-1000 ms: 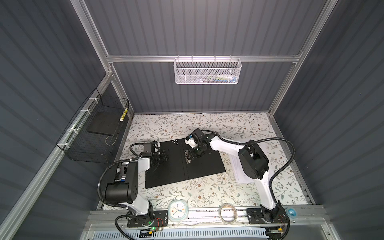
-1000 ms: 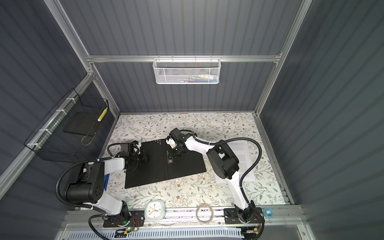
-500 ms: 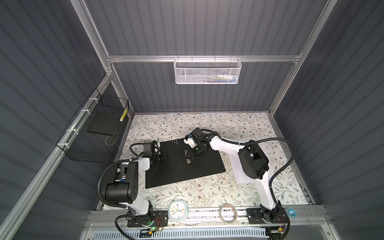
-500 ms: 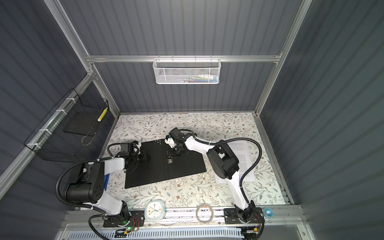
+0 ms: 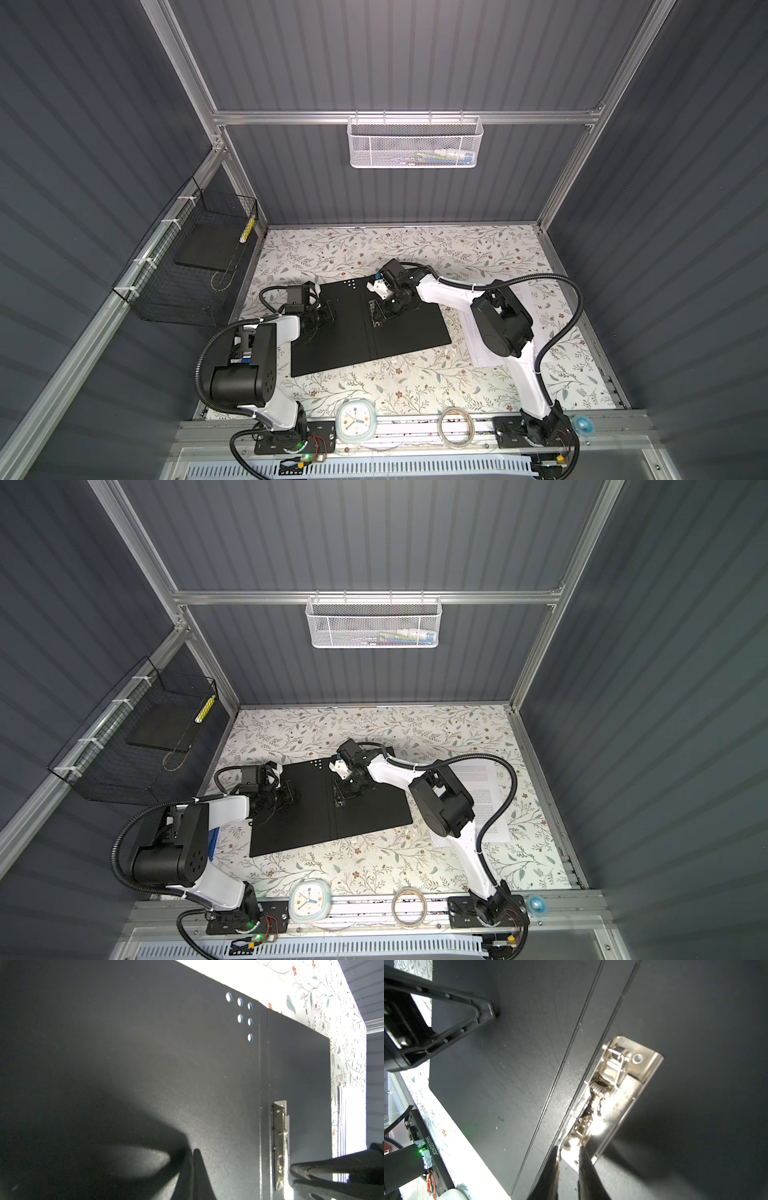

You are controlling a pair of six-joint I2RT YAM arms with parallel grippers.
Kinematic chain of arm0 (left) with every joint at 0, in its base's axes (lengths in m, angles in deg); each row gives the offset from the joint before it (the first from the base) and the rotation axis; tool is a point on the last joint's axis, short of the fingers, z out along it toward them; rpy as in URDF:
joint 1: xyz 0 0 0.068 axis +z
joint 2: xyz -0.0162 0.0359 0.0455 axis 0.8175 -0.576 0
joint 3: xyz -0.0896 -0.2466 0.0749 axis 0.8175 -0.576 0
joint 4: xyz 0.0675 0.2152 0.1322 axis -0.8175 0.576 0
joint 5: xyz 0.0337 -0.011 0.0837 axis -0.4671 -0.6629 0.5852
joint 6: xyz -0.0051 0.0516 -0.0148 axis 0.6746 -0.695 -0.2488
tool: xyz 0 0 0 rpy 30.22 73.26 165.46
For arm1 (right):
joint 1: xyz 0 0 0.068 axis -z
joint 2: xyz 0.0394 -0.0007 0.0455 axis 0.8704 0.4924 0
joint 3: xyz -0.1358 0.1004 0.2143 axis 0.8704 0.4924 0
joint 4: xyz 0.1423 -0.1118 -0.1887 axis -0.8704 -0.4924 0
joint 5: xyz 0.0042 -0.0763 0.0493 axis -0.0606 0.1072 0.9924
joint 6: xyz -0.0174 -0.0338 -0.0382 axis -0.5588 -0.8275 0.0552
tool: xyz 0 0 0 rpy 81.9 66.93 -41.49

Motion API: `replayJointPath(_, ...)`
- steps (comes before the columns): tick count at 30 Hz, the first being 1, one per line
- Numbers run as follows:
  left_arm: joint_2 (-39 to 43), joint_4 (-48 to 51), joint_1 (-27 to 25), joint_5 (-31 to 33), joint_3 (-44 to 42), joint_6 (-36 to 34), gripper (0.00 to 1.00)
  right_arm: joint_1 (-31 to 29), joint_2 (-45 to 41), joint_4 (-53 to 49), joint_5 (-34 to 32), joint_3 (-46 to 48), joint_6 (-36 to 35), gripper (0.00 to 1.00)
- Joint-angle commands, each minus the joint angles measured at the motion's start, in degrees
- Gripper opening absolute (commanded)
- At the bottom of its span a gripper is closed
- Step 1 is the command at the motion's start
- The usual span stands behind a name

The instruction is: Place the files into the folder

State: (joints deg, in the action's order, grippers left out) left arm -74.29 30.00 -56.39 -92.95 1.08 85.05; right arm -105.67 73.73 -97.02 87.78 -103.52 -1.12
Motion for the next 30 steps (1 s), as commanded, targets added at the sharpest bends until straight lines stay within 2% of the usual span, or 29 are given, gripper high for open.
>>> replayJointPath(1,-2.39,6.42,-0.22,2.88,-1.57,-0.5,0.0,-0.44,0.84,-0.55,0.45,0.07,-0.48,0.18)
replayJointPath(17,-2.47,6.42,-0.21,2.93,-1.51,-0.45,0.0,-1.33,1.39,-1.68,-0.78,0.31,-0.88,0.11)
replayJointPath(30,-2.65,6.66,-0.23,2.99,-1.34,-0.51,0.0,-2.2,1.49,-4.1,-4.56,0.56,-2.39,0.04)
